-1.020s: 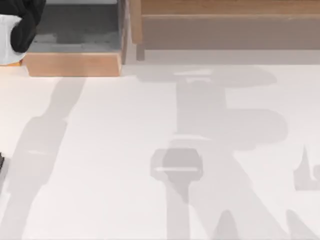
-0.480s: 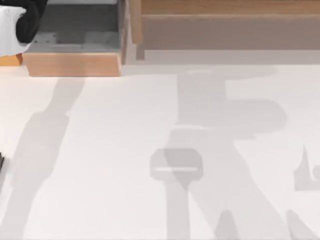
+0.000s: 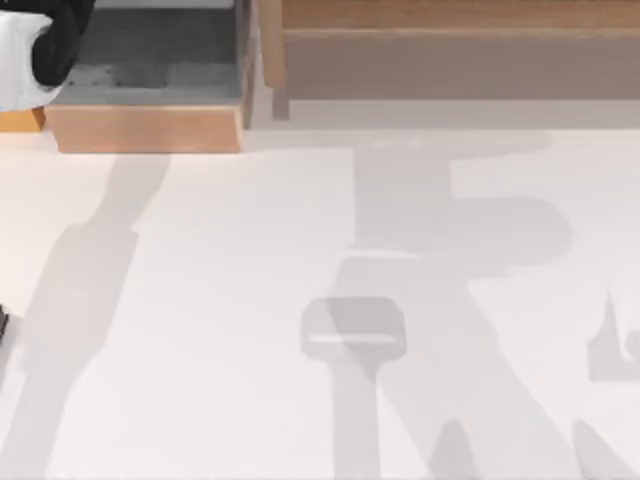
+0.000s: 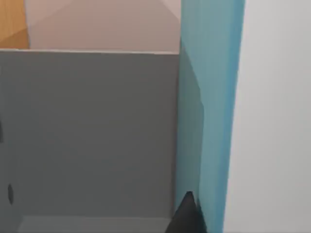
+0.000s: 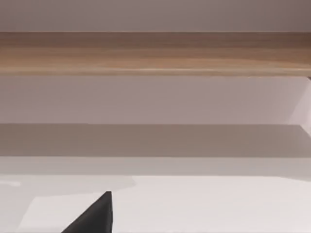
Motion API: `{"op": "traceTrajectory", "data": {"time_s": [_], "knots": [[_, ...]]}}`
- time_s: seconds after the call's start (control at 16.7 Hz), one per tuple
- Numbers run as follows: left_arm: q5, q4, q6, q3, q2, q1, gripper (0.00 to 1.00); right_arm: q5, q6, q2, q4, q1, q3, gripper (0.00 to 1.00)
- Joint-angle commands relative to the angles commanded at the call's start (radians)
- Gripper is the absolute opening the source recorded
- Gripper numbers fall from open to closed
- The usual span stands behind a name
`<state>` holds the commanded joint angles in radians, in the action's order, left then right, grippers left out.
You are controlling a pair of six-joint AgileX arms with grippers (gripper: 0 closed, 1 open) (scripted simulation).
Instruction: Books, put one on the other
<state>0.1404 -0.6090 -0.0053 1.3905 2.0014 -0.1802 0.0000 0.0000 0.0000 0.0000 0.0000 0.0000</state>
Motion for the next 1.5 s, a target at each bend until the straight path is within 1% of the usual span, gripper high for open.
{"op": "traceTrajectory", "data": {"time_s": [0.24, 0.3, 1.38, 1.5], "knots": [[0.000, 0.000, 0.000, 0.000, 0.000, 0.000, 0.02, 0.000, 0.000, 0.000, 0.000, 0.000, 0.000, 1.00], [0.000, 0.000, 0.000, 0.000, 0.000, 0.000, 0.00, 0.000, 0.000, 0.000, 0.000, 0.000, 0.000, 1.00], [0.005, 0.020, 0.003, -0.024, -0.046, -0.003, 0.00, 0.000, 0.000, 0.000, 0.000, 0.000, 0.000, 1.00], [-0.023, 0.020, 0.033, -0.041, -0.074, 0.005, 0.00, 0.000, 0.000, 0.000, 0.000, 0.000, 0.000, 1.00]]}}
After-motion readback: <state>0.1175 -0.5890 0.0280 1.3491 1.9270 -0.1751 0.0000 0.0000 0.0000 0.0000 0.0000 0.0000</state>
